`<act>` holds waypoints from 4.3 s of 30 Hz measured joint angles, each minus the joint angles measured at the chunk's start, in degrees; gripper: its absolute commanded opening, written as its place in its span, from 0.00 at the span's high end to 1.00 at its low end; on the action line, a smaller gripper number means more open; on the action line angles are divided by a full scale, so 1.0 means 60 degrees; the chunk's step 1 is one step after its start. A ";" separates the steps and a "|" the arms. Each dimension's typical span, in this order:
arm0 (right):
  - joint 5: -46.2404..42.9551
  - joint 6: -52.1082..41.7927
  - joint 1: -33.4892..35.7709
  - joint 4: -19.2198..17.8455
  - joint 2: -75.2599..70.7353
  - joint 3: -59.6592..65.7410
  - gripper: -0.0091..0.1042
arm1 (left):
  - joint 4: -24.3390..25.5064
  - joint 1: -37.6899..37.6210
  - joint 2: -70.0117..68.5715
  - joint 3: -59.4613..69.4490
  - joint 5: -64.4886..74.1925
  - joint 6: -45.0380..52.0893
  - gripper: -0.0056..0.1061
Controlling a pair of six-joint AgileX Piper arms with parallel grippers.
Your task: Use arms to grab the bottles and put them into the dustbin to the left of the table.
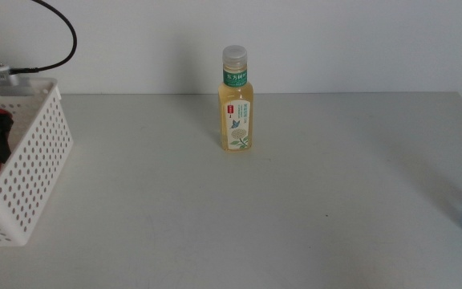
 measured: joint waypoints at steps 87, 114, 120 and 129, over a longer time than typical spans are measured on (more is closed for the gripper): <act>0.0000 0.0000 0.0000 0.0000 -0.0003 0.0000 0.34 | 0.0682 -0.7581 -0.5821 1.1076 -1.5886 -0.3551 0.14; 0.0000 0.0000 0.0000 0.0000 -0.0003 0.0000 0.34 | -0.1771 -0.8460 -0.0178 0.5152 -1.6078 -0.1954 0.13; 0.0000 0.0000 0.0000 0.0000 -0.0003 0.0000 0.34 | -0.1795 -0.8325 0.0437 0.4522 -1.6078 -0.1954 0.13; 0.0000 0.0000 0.0000 0.0000 -0.0003 0.0000 0.34 | -0.1611 -0.8183 0.1115 0.3834 -1.6404 -0.1925 0.13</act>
